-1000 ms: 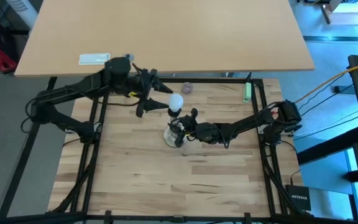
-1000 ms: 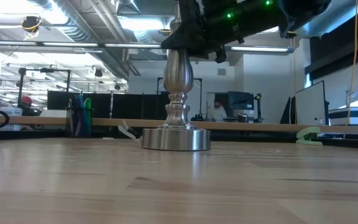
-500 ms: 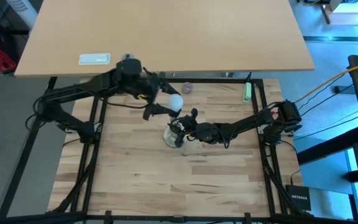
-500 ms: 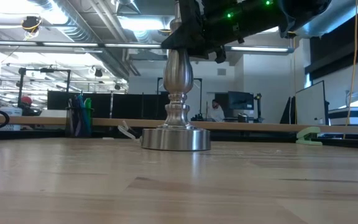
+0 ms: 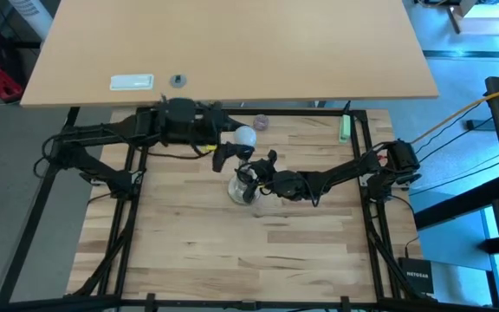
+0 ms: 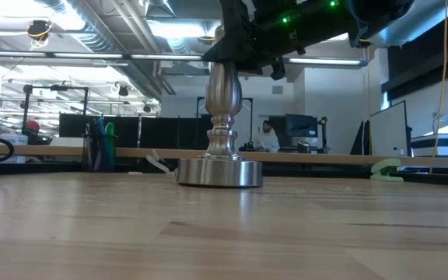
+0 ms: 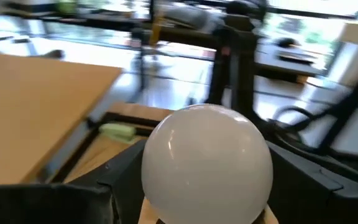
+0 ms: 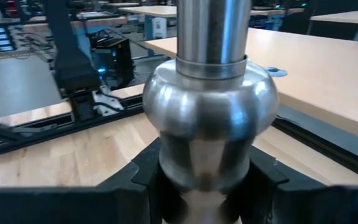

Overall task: Screw lightbulb
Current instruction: Remove the lightbulb from the silver lamp

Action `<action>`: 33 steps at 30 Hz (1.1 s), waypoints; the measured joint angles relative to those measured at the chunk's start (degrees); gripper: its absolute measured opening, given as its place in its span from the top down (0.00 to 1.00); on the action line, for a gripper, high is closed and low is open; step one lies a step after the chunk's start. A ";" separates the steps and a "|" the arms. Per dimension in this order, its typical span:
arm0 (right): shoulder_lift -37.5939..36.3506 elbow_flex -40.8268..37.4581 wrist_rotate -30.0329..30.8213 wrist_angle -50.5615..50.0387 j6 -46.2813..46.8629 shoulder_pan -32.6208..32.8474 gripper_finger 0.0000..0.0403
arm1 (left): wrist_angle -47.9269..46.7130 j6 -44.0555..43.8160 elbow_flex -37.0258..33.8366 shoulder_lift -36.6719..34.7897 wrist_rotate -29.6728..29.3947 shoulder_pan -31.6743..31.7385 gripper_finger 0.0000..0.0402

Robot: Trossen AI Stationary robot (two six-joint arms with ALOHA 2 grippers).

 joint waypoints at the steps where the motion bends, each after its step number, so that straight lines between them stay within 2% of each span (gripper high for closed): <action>1: 0.03 0.02 0.69 0.01 0.05 0.00 0.66 | 0.14 -1.01 0.01 0.00 -3.55 -1.16 0.37; 7: 0.07 0.00 4.29 -0.24 -0.56 0.07 0.66 | 0.58 -9.92 0.01 0.56 -22.88 -7.83 0.34; 10: 0.07 -0.02 4.83 -0.24 -0.78 0.07 0.66 | 1.49 -12.89 0.01 1.36 -27.35 -9.95 0.33; 13: 0.07 -0.12 5.39 -0.24 -0.84 0.11 0.66 | 2.85 -13.13 0.01 2.25 -28.16 -10.96 0.33; 20: 0.03 -0.13 4.45 -0.33 -1.06 0.06 0.66 | 2.15 -7.29 0.04 1.50 -22.86 -10.63 0.30; 27: -0.04 -0.18 3.46 -0.40 -0.93 0.00 0.66 | -6.65 -1.98 5.60 -0.16 -21.80 -10.14 0.23; 30: -0.04 -0.18 3.34 -0.41 -0.94 0.00 0.66 | -8.83 -0.16 7.20 -0.18 -21.81 -10.04 0.22; 33: -0.04 -0.18 3.10 -0.41 -0.96 0.00 0.66 | -12.21 5.24 9.56 0.21 -20.73 -10.28 0.22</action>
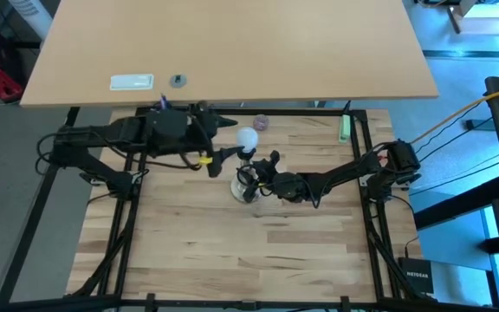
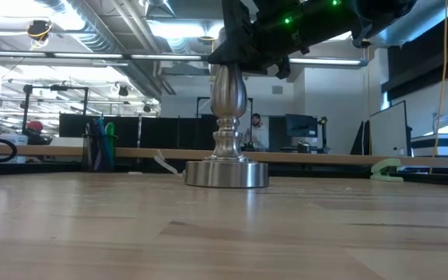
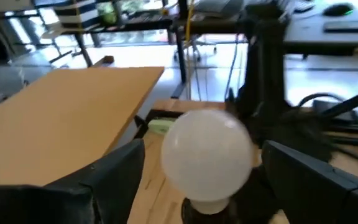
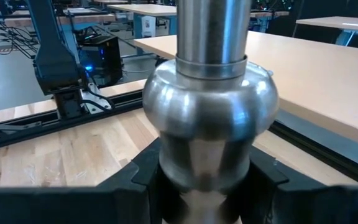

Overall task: Screw lightbulb
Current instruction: Remove the lightbulb from the silver lamp

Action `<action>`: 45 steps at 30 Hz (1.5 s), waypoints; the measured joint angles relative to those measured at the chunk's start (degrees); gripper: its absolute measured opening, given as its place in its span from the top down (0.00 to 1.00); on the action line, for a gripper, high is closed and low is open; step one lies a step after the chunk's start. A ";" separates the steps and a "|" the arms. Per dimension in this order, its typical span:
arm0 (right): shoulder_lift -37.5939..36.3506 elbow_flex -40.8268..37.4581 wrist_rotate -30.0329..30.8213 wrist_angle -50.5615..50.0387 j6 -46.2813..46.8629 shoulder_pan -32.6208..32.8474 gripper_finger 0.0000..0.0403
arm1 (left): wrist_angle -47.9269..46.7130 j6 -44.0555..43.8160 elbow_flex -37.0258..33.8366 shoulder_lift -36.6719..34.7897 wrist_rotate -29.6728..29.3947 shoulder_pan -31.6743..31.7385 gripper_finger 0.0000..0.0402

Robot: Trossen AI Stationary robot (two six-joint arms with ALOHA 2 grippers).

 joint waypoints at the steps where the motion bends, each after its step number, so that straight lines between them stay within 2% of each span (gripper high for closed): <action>1: 0.00 0.00 -0.18 -0.04 0.00 0.00 0.66 | -1.40 0.53 1.48 0.01 0.58 -0.02 0.22; 7: -0.06 0.09 -0.43 -0.94 0.22 0.00 0.66 | -12.71 -2.02 13.85 2.81 13.04 5.12 0.23; 13: -0.09 0.11 -0.57 -1.26 0.74 0.00 0.66 | -22.53 -0.60 28.88 10.72 14.06 8.87 0.23; 17: -0.09 0.11 -0.62 -1.32 0.81 0.00 0.66 | -29.11 0.09 34.31 15.98 14.22 8.97 0.23; 22: -0.09 0.15 -0.76 -1.63 0.90 0.00 0.66 | -34.55 1.84 35.10 18.34 15.29 7.37 0.23; 28: -0.11 0.15 -1.00 -1.96 0.98 0.00 0.66 | -35.49 5.58 34.94 19.06 15.82 6.22 0.23; 35: -0.11 0.15 -1.16 -2.05 0.98 0.00 0.66 | -36.88 5.26 35.07 19.75 15.63 6.27 0.25; 41: -0.09 0.15 -1.07 -2.01 0.99 0.00 0.66 | -38.81 -7.62 35.03 20.12 11.29 5.68 0.38; 45: -0.02 0.17 0.04 -1.95 1.16 0.00 0.66 | -38.81 -18.76 35.03 20.14 7.40 4.48 0.41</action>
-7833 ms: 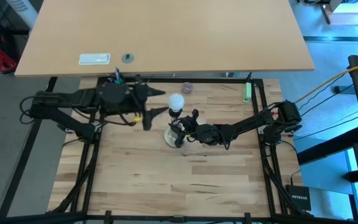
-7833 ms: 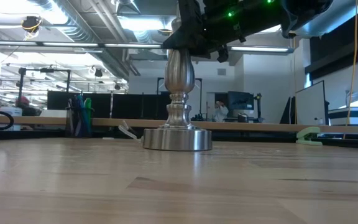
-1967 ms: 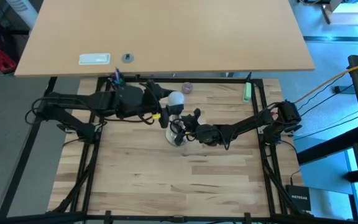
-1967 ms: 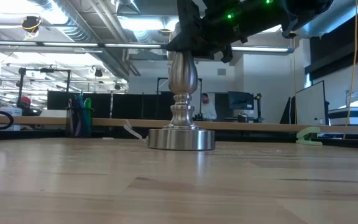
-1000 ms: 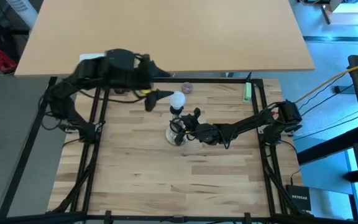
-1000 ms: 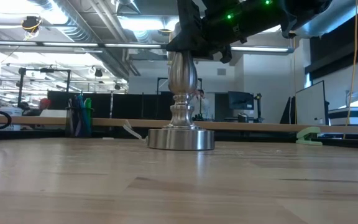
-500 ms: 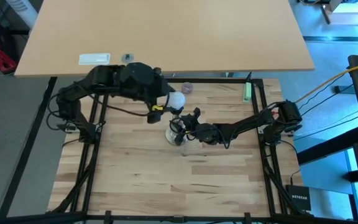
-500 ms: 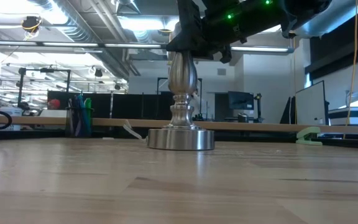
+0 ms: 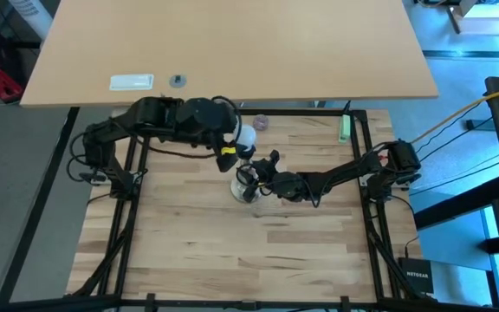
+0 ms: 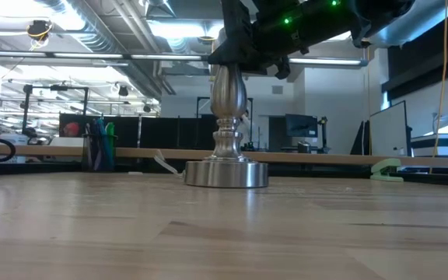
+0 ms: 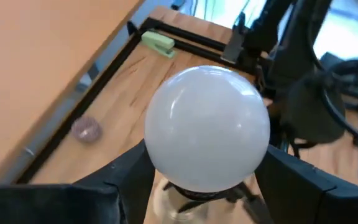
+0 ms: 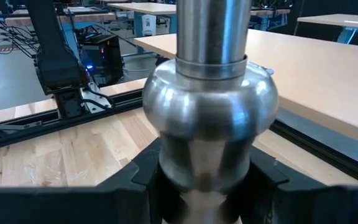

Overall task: Screw lightbulb
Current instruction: Remove the lightbulb from the silver lamp

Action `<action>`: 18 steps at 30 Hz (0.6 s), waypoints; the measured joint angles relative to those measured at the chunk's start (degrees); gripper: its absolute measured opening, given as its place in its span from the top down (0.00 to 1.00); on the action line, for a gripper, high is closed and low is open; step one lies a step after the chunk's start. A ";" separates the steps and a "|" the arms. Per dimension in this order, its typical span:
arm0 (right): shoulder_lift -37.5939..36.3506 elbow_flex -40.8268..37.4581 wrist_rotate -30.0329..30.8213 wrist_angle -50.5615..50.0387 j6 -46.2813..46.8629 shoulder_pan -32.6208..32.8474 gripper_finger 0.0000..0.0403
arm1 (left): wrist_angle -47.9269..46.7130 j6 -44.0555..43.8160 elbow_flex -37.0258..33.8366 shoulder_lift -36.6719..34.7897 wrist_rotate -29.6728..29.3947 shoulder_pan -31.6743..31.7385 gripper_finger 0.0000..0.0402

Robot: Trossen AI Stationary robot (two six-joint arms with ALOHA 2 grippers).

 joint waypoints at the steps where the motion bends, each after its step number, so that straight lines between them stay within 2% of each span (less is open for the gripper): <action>1: 0.00 0.00 0.26 0.00 0.08 0.00 0.66 | 0.04 -1.87 0.00 0.02 -0.23 -0.29 0.41; 6: 0.02 -0.03 1.34 -0.02 0.11 0.02 0.66 | 0.26 -15.26 -0.07 0.09 0.38 -1.96 0.35; 8: 0.02 -0.04 1.35 -0.02 0.13 0.00 0.66 | 0.65 -17.87 -0.04 -0.01 0.59 -2.62 0.33; 18: 0.02 -0.07 0.84 -0.02 0.09 0.02 0.66 | 0.86 -9.83 -0.04 -1.22 0.68 -2.71 0.29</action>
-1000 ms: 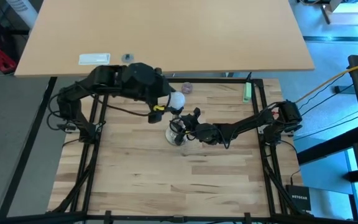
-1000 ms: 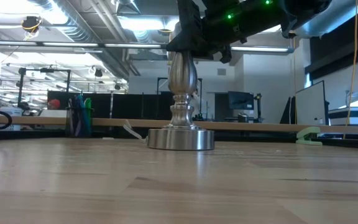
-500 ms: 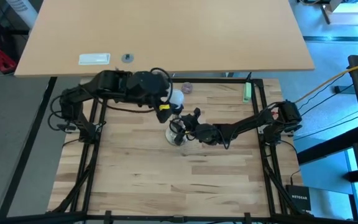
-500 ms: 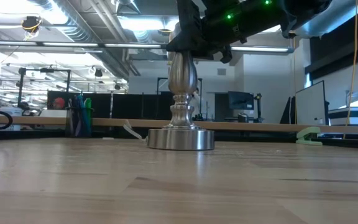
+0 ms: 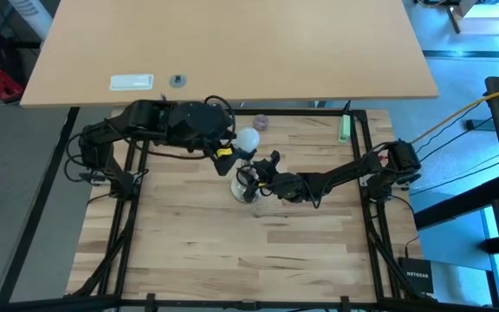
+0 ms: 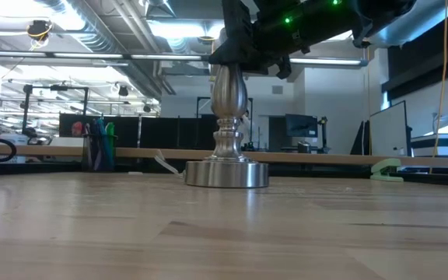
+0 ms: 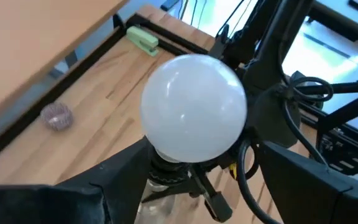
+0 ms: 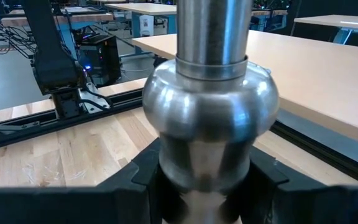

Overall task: Screw lightbulb
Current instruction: Remove the lightbulb from the silver lamp

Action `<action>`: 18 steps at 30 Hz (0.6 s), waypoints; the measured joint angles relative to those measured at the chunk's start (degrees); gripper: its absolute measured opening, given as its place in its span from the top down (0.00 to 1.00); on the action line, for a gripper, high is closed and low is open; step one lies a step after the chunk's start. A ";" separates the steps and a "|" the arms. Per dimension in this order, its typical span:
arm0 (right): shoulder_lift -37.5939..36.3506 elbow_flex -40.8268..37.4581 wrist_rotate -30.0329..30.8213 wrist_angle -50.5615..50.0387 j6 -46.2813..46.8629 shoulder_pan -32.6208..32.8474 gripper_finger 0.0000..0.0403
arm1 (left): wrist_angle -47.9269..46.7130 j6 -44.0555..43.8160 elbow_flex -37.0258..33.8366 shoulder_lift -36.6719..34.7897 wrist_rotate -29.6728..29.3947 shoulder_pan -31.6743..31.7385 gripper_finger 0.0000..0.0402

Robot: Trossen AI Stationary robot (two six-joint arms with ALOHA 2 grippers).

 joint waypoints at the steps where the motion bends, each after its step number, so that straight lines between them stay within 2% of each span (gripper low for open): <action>1: 0.00 0.00 -0.04 0.00 0.00 0.00 0.66 | 0.12 0.67 0.00 -0.18 -0.02 0.04 0.29; 18: 0.00 -0.02 -0.17 0.02 -0.07 -0.02 0.66 | -3.73 6.05 0.06 -0.49 -2.65 0.34 0.29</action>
